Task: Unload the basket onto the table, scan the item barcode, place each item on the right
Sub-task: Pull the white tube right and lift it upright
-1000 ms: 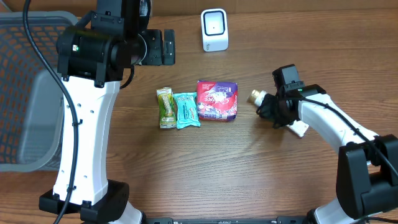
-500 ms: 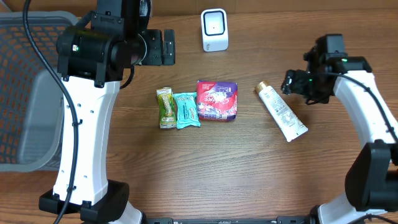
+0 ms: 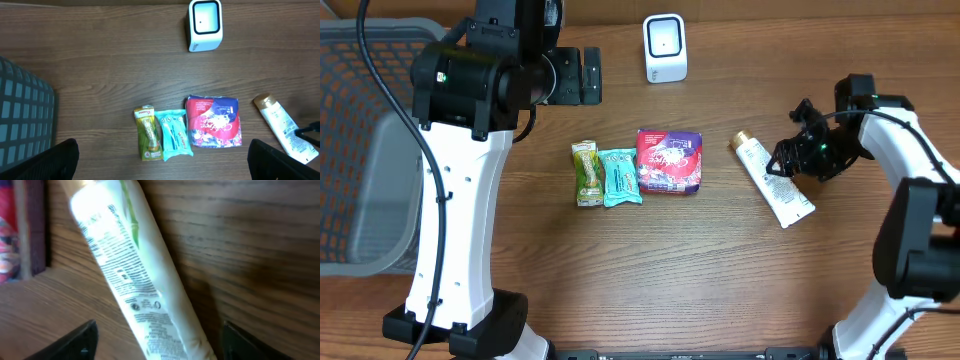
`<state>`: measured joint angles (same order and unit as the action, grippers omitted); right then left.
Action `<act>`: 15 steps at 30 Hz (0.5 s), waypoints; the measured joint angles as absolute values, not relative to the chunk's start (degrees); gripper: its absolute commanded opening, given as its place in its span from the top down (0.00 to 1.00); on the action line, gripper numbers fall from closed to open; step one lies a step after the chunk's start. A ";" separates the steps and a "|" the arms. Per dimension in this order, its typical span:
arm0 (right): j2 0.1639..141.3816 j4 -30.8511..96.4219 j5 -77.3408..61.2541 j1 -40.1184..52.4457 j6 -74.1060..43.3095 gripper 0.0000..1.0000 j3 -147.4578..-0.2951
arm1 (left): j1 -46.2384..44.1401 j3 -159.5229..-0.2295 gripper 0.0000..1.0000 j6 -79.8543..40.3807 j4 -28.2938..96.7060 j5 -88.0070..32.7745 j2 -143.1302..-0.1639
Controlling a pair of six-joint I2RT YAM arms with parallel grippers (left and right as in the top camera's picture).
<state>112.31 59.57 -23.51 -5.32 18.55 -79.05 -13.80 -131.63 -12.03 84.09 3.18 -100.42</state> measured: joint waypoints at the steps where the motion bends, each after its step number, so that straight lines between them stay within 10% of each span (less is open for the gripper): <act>1: 113.21 59.61 -23.62 -5.32 19.05 0.25 -79.05 | -13.80 -131.63 0.00 -12.03 84.09 3.18 -100.42; 11: 117.21 61.12 -27.86 -7.99 22.24 0.29 -78.11 | -13.80 -131.63 0.00 -12.03 83.59 3.18 -100.42; 15: 117.19 60.97 -31.48 -8.60 22.98 0.45 -75.77 | -13.80 -131.63 0.00 -12.03 83.66 3.40 -100.42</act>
<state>117.19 60.97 -31.48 -8.60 22.98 -75.77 -13.80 -131.63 -12.03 83.66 3.40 -100.42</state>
